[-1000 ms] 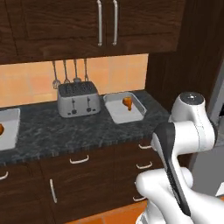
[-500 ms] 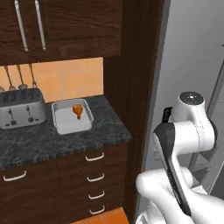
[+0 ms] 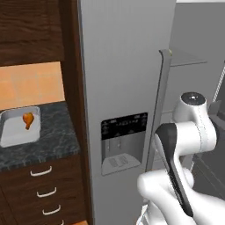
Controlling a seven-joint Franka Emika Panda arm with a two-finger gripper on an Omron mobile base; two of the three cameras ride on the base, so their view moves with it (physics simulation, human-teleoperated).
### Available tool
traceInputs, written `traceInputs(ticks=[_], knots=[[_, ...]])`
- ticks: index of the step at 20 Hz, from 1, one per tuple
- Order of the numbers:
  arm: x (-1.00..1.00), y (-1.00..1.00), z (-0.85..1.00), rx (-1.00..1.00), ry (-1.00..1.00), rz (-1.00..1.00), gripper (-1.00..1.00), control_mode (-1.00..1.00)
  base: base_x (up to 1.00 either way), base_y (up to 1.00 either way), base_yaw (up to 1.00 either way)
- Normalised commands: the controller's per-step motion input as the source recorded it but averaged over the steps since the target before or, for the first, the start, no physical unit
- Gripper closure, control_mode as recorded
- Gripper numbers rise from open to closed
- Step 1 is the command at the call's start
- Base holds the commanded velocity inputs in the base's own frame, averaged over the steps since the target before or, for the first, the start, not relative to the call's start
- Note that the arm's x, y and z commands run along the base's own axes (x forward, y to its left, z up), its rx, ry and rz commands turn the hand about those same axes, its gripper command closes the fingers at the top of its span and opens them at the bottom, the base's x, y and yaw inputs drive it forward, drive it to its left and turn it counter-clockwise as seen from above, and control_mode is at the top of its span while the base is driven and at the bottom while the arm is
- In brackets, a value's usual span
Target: Place one mushroom and one chicken drumstick in each tupperware on the nearby counter, to pack two identical lunches.
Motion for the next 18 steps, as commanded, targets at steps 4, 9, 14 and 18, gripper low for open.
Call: traceInputs(ticks=[4, 9, 14, 18], knots=[[0.00, 0.00, 0.00, 0.00, 0.00, 0.00, -1.00, 1.00, 0.38, -0.62, 0.00], [0.00, 0.00, 0.00, 0.00, 0.00, 0.00, -1.00, 1.00, 0.54, -0.33, 0.02], [0.00, 0.00, 0.00, 0.00, 0.00, 0.00, -1.00, 1.00, 0.46, -0.44, 0.03], [0.00, 0.00, 0.00, 0.00, 0.00, 0.00, -1.00, 1.00, 0.22, -0.40, 0.05]])
